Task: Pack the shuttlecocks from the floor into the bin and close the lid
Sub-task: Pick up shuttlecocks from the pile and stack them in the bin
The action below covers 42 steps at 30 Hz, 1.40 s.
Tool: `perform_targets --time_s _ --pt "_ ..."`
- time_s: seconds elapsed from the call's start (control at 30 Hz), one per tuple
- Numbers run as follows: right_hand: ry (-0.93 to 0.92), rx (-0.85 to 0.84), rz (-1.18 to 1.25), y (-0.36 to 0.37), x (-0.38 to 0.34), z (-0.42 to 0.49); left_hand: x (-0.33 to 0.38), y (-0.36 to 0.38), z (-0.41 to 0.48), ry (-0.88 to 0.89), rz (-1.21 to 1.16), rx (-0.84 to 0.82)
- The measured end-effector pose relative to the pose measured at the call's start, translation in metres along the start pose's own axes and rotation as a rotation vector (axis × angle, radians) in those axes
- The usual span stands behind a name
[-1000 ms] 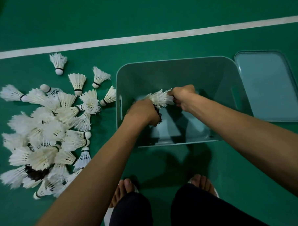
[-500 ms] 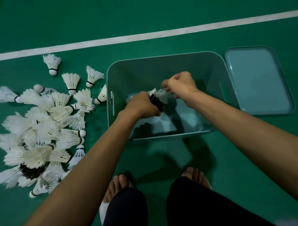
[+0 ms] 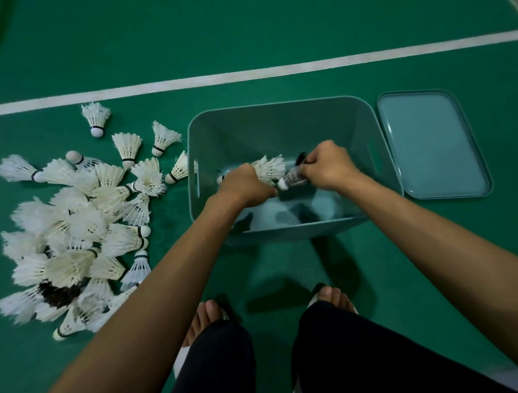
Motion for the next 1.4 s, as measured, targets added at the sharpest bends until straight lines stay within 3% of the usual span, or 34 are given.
perform_targets --time_s 0.13,0.3,0.47,0.57,0.73,0.9,1.23,1.4 --pt "0.292 0.166 0.082 -0.008 0.022 0.025 -0.014 -0.004 0.014 -0.130 0.156 -0.090" --pt "0.316 0.076 0.183 0.019 0.003 0.049 -0.009 -0.004 0.027 -0.137 0.232 -0.173" --pt "0.438 -0.100 0.523 0.051 -0.004 0.067 -0.011 -0.009 0.039 -0.128 0.214 -0.146" --pt "0.480 -0.150 0.574 0.054 -0.002 0.072 -0.013 -0.010 0.044 -0.111 0.176 -0.126" --pt "0.480 -0.122 0.574 0.049 -0.001 0.072 -0.011 -0.012 0.048 -0.085 0.173 -0.094" --pt "0.489 0.035 0.463 0.031 0.004 0.064 -0.007 -0.019 0.036 -0.085 0.185 -0.076" --pt "0.345 0.154 0.318 -0.017 -0.012 0.012 0.014 -0.056 -0.035 0.193 0.016 0.183" --pt "0.224 0.200 0.428 -0.025 -0.038 -0.032 -0.008 -0.075 -0.079 0.356 -0.102 0.344"
Point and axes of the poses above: each hand's wrist, its own z-axis towards the middle knuckle, its own y-axis out of the palm, x = y × z, the point moved 4 cm from there along z, towards the middle knuckle, and after that the axes turned 5 degrees about -z, right-handed, at the moved point
